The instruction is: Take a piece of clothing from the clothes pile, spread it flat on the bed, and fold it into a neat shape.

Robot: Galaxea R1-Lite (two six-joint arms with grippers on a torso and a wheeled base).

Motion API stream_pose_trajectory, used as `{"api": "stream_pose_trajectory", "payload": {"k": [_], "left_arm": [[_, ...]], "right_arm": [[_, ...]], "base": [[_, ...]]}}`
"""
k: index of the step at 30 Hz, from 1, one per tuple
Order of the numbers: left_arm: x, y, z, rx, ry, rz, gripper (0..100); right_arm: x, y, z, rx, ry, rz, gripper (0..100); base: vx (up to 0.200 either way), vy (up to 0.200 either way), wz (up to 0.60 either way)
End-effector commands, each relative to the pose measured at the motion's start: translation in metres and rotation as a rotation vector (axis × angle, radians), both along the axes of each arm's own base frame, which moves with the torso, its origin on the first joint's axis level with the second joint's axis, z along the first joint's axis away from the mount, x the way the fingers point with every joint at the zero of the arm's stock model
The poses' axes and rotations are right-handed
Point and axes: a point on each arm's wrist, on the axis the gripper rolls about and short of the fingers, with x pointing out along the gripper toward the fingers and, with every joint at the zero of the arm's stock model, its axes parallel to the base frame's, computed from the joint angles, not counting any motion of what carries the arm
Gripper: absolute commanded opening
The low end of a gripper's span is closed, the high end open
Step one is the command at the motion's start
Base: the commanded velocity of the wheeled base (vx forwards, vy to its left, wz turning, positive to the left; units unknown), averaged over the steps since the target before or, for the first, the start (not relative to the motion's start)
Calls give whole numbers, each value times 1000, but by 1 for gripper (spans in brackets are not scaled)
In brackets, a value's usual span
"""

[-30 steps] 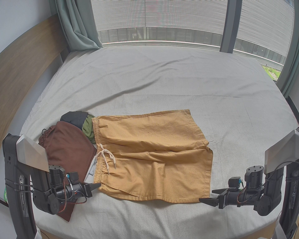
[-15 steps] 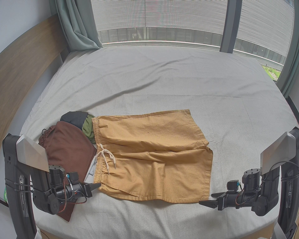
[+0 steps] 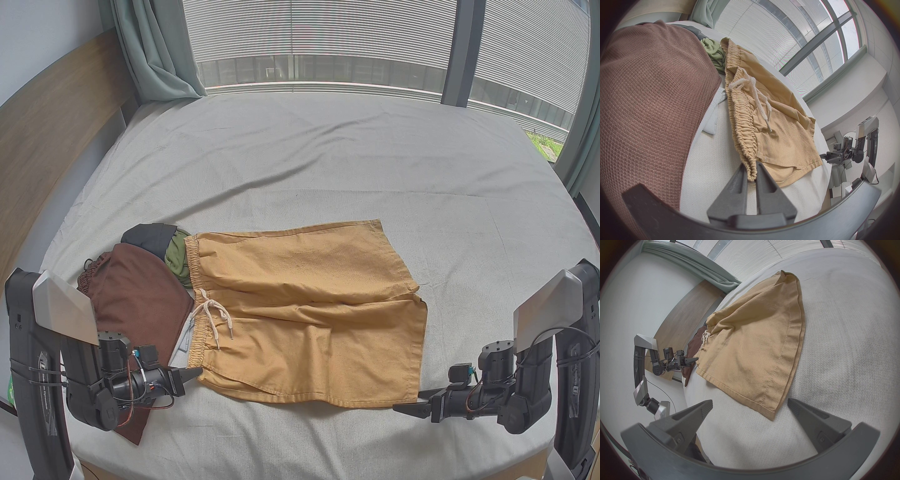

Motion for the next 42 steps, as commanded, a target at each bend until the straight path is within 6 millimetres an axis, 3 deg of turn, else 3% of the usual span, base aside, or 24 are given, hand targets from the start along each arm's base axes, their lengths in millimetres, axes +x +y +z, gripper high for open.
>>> {"api": "stream_pose_trajectory", "payload": {"k": [1, 7, 8, 23, 42], "left_arm": [[0, 0, 0, 0, 1, 0, 0], [0, 1, 0, -1, -1, 1, 0], [0, 0, 0, -1, -1, -1, 0], [0, 1, 1, -1, -1, 4, 0], [-27, 22, 4, 25, 4, -55, 0]], "right_arm": [[2, 2, -2, 1, 1, 6, 100], [4, 3, -2, 5, -10, 8, 100], [5, 4, -2, 5, -12, 8, 0], [6, 0, 1, 3, -21, -8, 0], [-8, -19, 6, -48, -22, -35, 0]], "base": [[0, 0, 0], [0, 0, 0], [0, 0, 0], [0, 0, 0], [0, 0, 0]]}}
